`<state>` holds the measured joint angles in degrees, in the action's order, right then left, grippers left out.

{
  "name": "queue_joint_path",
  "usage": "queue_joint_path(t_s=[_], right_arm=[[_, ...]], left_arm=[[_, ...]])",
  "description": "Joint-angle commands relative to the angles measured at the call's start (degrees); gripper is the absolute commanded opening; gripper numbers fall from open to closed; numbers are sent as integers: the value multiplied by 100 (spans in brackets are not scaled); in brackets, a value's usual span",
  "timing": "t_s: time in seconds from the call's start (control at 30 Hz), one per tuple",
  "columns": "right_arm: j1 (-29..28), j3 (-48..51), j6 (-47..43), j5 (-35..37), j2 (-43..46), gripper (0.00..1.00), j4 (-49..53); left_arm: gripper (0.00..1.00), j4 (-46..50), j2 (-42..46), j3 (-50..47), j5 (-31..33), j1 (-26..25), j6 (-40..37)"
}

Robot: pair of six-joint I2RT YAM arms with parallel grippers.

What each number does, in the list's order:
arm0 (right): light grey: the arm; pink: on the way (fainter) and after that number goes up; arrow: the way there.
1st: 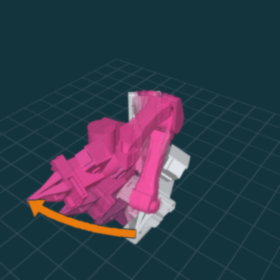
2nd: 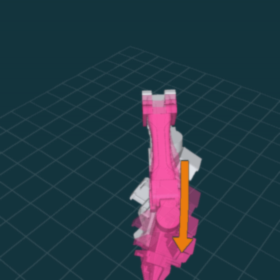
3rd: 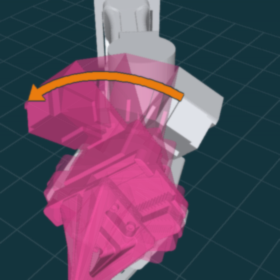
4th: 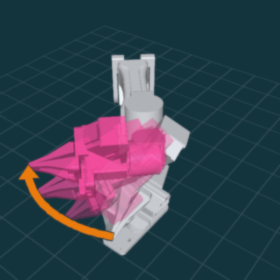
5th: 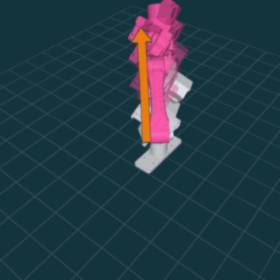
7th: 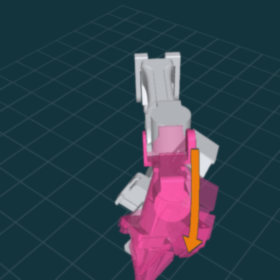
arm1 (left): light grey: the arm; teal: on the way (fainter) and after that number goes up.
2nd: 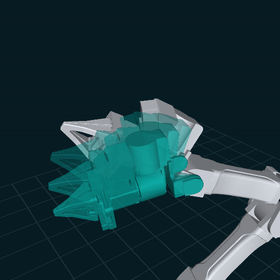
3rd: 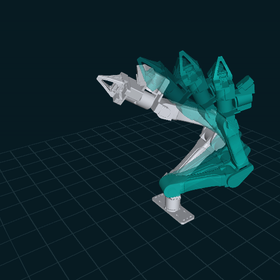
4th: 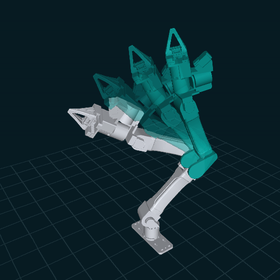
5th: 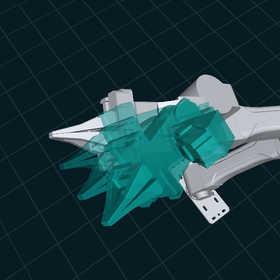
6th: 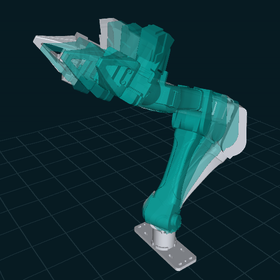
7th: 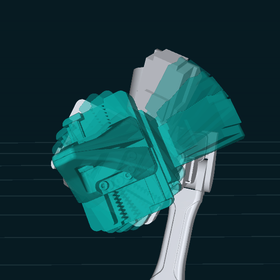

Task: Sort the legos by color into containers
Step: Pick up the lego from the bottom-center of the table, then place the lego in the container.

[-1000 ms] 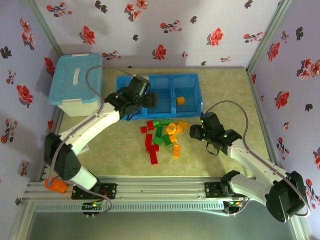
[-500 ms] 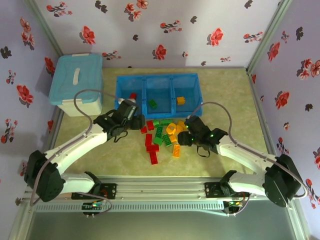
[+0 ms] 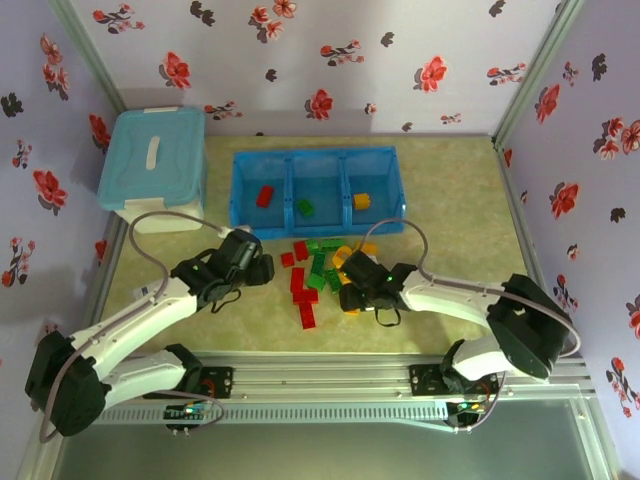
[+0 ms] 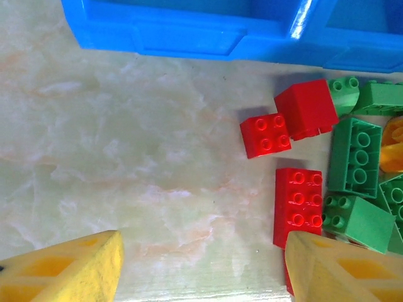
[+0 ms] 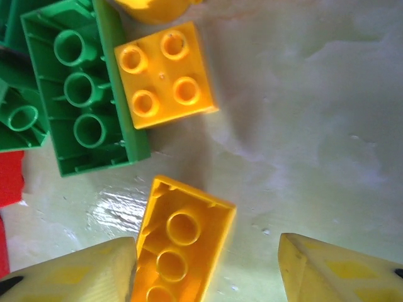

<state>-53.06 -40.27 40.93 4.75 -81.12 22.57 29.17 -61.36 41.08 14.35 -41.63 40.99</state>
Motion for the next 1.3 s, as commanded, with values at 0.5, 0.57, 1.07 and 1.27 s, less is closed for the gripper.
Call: queue_joint_path(t_s=[0.5, 0.57, 1.07, 1.27], right_arm=[[-386, -471, 460, 423, -914, 41, 57], [-394, -511, 453, 461, -868, 36, 96], [-8, -2361, -639, 1203, -739, 18, 1196], [529, -3644, -1341, 908, -1400, 19, 1427]], left_arm=[[68, -43, 420, -400, 15, -31, 248], [68, -52, 398, -410, 21, -30, 234], [67, -56, 569, -659, -64, -174, 431], [67, 60, 898, -852, -69, -247, 538]])
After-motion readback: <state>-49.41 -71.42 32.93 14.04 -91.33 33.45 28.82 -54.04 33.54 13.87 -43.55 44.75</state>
